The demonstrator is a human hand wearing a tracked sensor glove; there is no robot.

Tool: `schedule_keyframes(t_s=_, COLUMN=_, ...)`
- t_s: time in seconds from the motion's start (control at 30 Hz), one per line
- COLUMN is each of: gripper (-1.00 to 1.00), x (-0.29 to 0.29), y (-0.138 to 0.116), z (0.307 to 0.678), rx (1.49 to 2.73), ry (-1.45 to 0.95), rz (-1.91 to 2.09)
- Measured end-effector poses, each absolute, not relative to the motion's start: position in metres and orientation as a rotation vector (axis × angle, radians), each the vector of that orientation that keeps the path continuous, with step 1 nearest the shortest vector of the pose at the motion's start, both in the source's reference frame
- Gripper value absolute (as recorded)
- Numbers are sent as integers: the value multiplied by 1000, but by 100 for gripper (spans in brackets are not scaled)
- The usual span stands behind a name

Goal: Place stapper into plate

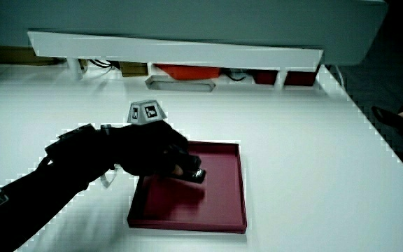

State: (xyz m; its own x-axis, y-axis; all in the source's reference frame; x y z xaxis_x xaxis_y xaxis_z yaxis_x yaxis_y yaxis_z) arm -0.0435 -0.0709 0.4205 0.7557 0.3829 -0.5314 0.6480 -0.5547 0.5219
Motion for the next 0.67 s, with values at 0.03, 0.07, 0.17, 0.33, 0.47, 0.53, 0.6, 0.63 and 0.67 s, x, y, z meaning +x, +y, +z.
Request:
schedule_keyframes(t_s=0.03, gripper=-100, x=-49, y=-70, z=418, rx=2229, ry=801, rz=-486)
schedule_keyframes(t_s=0.07, gripper=-100, x=-55, y=-70, z=415, rx=2238, ry=835, rz=-505)
schedule_keyframes(t_s=0.17, gripper=-100, x=-76, y=-68, z=411, rx=2213, ry=804, rz=-530)
schedule_keyframes(t_s=0.33, gripper=-100, x=-111, y=-67, z=396, rx=2271, ry=824, rz=-655)
schedule_keyframes(t_s=0.47, gripper=-100, x=-127, y=-64, z=373, rx=2342, ry=704, rz=-542)
schedule_keyframes(t_s=0.53, gripper=-100, x=-130, y=-63, z=374, rx=2334, ry=676, rz=-552)
schedule_keyframes(t_s=0.6, gripper=-100, x=-131, y=-62, z=377, rx=2338, ry=684, rz=-566)
schedule_keyframes(t_s=0.63, gripper=-100, x=-131, y=-62, z=376, rx=2333, ry=679, rz=-563)
schedule_keyframes(t_s=0.67, gripper=-100, x=-131, y=-62, z=378, rx=2332, ry=683, rz=-580)
